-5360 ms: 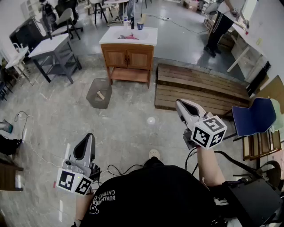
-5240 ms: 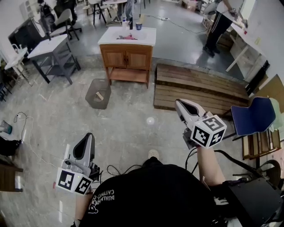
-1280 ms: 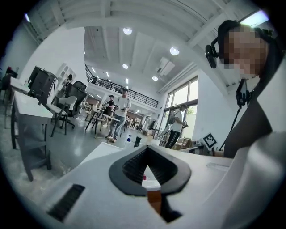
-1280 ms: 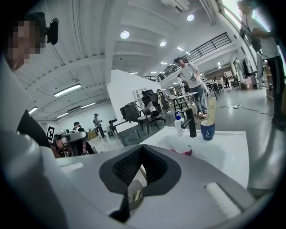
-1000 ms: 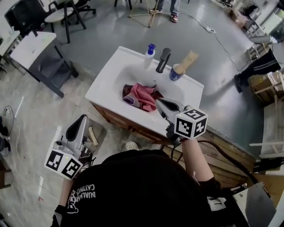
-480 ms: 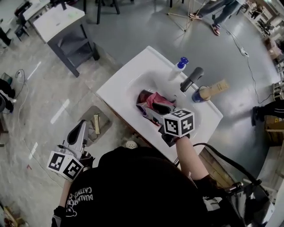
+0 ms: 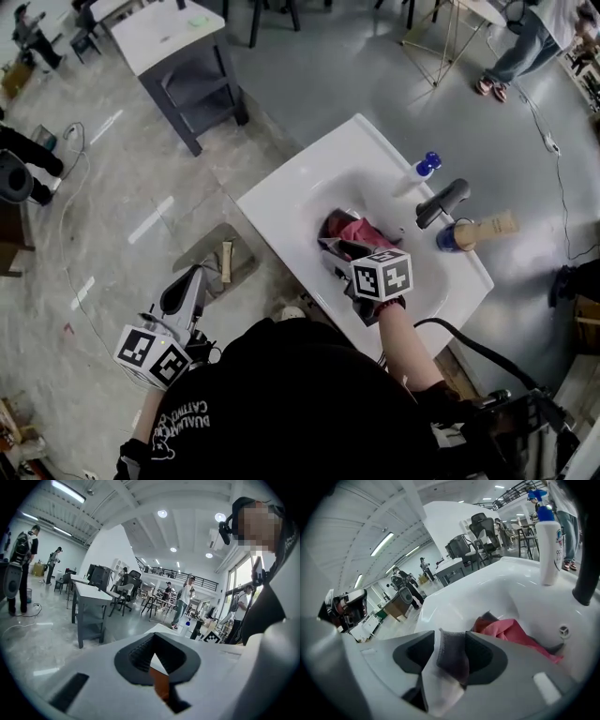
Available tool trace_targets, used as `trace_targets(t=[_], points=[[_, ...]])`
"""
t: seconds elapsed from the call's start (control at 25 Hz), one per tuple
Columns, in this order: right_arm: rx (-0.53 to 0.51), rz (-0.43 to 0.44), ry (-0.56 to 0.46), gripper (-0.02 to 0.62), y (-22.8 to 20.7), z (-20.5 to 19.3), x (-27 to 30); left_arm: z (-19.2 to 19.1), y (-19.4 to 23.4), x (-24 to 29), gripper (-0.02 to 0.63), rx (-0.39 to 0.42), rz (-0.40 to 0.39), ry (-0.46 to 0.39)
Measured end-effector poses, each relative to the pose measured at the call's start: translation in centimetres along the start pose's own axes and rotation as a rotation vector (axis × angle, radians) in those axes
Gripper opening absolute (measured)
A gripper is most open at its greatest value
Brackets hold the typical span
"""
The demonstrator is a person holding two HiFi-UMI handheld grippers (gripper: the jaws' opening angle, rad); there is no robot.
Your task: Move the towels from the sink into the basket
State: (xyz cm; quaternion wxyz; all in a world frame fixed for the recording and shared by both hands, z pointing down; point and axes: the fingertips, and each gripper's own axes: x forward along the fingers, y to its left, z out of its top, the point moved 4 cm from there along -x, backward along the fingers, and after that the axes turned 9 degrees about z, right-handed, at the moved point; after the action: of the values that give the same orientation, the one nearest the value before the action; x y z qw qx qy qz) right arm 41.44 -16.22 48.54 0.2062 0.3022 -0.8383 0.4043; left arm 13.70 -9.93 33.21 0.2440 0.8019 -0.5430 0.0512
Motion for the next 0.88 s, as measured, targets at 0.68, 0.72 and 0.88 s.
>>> trace_targets(t=[0.68,0.72,0.88], points=[[-0.006,-0.198,-0.035,0.018,0.6,1.9,-1.9,1.7,3.8,-2.2,0.005,-0.05,-0.023,-0.087],[-0.008,-0.213,-0.049,0.018,1.1,2.2,-2.2,2.0,4.0,-2.5,0.006,-0.053,-0.035,-0.09],[-0.021,-0.278,-0.123,0.017,3.2,3.8,-3.7,3.0,5.8,-4.3,0.005,-0.053,-0.062,-0.112]])
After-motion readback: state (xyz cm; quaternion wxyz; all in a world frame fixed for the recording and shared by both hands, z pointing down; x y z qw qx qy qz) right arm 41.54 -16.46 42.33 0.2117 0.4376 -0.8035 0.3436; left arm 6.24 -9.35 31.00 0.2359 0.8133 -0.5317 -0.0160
